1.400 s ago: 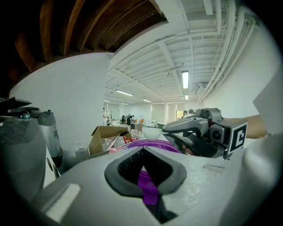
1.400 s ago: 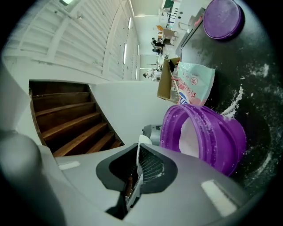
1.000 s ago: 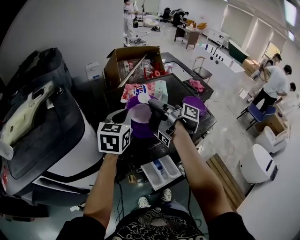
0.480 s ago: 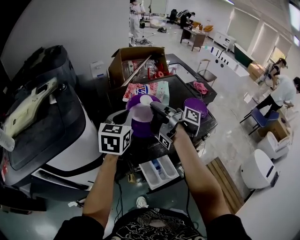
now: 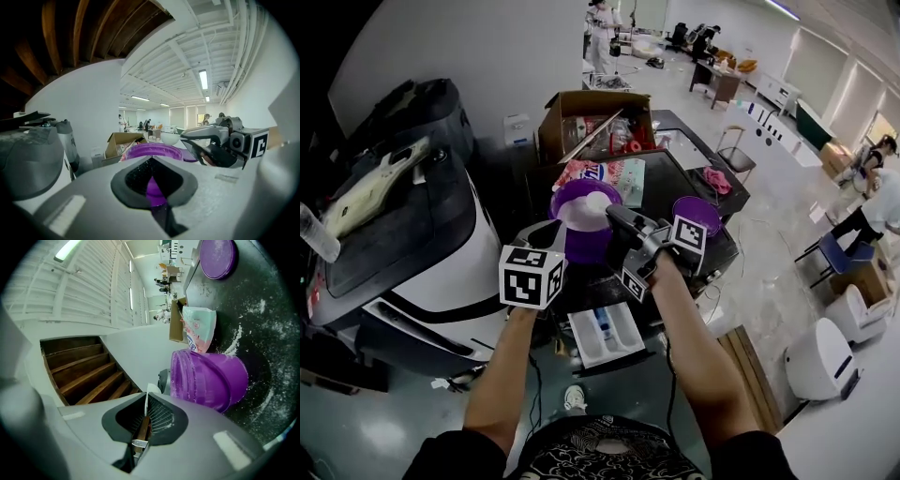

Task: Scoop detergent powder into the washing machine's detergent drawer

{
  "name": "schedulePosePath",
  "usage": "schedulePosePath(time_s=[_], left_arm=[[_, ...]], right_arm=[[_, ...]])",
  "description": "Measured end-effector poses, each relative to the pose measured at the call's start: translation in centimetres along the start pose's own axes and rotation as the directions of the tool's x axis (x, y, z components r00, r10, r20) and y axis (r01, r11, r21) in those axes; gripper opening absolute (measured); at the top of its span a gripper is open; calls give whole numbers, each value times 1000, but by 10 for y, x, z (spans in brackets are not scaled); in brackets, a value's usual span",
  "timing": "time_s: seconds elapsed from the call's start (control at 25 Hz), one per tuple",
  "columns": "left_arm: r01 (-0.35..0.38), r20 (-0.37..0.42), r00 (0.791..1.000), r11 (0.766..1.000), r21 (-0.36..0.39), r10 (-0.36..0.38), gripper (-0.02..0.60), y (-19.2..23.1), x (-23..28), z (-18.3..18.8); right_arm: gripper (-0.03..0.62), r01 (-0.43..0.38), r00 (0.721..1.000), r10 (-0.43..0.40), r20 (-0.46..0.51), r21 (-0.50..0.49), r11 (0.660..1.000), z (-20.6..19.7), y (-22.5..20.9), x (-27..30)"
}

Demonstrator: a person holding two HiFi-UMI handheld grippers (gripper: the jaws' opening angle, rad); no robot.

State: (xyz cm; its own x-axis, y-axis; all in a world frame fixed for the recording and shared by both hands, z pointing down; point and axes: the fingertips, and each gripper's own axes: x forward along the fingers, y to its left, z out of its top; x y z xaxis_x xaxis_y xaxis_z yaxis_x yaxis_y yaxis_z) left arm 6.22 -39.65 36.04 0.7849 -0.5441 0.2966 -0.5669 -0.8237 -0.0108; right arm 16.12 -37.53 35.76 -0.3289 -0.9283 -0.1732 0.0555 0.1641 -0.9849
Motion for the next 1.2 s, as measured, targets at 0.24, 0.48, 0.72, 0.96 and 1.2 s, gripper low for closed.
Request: schedulePosePath(time_s=[0.24,0.48,0.72,0.96,1.2], left_arm=[[-61,-16,998,998,-16,61,2,-12,-16,-11],[-110,-27,994,994,-26,109,2,-27,-33,-22],[-149,-42,988,988,-37,147,2,-42,-52,-38],[-178,-51,983,983,-44,175,2,-61,-71,-52],[-198,-65,979,979,-51,194,2,-77,-89,-67]], right_arm=[[35,8,998,-7,-60,4,1000,-9,-4,-15],[35,18,994,-16,-107,15,1000,-20,-14,-34],[35,29,987,-29,-156,-5,1000,-37,-19,-51],[35,35,978,-38,-203,-18,999,-56,-25,-74],[35,44,968,-48,-245,-24,999,-74,-33,-93]])
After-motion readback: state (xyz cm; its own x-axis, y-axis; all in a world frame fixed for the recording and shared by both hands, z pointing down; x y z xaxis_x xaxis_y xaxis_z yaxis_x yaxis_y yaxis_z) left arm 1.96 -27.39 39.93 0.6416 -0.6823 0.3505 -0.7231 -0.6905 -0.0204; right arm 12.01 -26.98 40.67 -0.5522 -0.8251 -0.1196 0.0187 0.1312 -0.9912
